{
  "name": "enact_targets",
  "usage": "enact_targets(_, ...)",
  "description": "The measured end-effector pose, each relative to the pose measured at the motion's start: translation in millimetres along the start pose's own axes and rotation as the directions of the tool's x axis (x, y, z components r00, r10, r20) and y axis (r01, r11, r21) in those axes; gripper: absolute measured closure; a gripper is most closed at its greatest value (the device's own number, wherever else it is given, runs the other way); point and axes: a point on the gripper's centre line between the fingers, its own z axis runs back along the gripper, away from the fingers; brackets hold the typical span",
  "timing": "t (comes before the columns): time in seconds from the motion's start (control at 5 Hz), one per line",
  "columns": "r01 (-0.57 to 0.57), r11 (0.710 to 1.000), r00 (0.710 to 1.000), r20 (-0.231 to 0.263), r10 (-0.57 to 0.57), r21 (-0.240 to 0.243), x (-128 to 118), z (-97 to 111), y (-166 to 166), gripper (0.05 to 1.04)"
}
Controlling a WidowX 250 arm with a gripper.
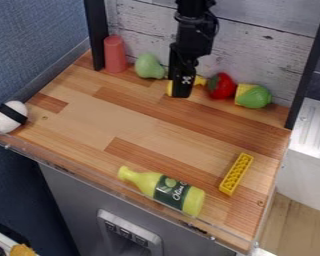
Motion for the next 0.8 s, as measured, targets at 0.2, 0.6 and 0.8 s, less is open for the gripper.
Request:
enact_targets(0.2, -0.084, 0.996, 0.996, -0.001, 0.084, -0.005, -11.8, -0.3, 5.8, 0.085)
enact_targets(0.6, -0.361, 0.932, 0.933, -0.015, 0.361, -0.032, -23.7, -14.6, 16.3, 0.085)
enact_targets(0.8, -0.412, 0.911, 0.911, 0.007, 0.412, -0.016, -29.2, -18.9, 24.8, 0.085)
